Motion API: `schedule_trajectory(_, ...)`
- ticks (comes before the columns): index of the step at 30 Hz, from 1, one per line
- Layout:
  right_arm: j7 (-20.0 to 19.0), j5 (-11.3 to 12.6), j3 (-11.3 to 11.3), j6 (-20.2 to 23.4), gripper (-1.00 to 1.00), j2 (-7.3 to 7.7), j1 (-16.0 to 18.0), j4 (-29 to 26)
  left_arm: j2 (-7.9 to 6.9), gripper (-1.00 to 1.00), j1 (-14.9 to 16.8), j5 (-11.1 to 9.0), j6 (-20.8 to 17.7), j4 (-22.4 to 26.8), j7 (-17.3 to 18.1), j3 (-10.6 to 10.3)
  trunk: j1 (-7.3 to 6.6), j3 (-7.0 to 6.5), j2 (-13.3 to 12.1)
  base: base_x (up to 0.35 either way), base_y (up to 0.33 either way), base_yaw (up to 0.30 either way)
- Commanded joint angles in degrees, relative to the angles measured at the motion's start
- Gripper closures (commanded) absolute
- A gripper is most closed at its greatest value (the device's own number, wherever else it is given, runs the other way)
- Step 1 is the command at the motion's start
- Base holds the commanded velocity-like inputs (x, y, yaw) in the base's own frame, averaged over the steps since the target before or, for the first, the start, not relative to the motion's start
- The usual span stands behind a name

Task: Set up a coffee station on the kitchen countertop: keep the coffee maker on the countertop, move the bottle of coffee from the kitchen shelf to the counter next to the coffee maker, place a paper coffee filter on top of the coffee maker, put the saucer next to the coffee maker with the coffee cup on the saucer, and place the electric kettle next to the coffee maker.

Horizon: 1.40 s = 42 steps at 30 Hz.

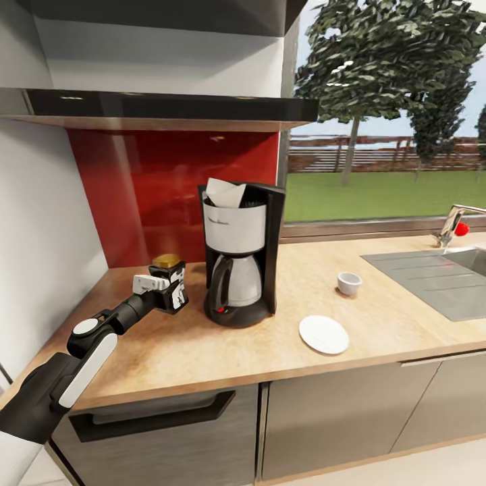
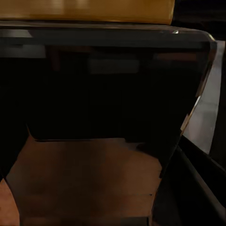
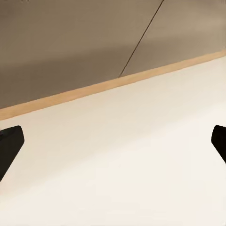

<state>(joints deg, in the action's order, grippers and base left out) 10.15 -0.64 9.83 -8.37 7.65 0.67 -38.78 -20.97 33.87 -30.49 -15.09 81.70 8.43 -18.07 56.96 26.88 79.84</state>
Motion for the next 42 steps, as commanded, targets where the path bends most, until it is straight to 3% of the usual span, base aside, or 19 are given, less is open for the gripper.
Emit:
schedule_trajectory(1, 0.1, -0.1, 0.0, -0.2, -1.00, 0.00, 0.0, 0.0, -0.04, 1.00, 0.0, -0.5, -0.3, 0.0, 0.0, 0.0, 0.01, 0.06, 0.0, 0.055, 0.042, -0.002)
schedule_trajectory(42, 0.1, -0.1, 0.0, -0.2, -1.00, 0.00, 0.0, 0.0, -0.04, 1.00, 0.1, -0.5, -0.3, 0.0, 0.0, 0.0, 0.01, 0.06, 0.0, 0.040, 0.017, -0.013)
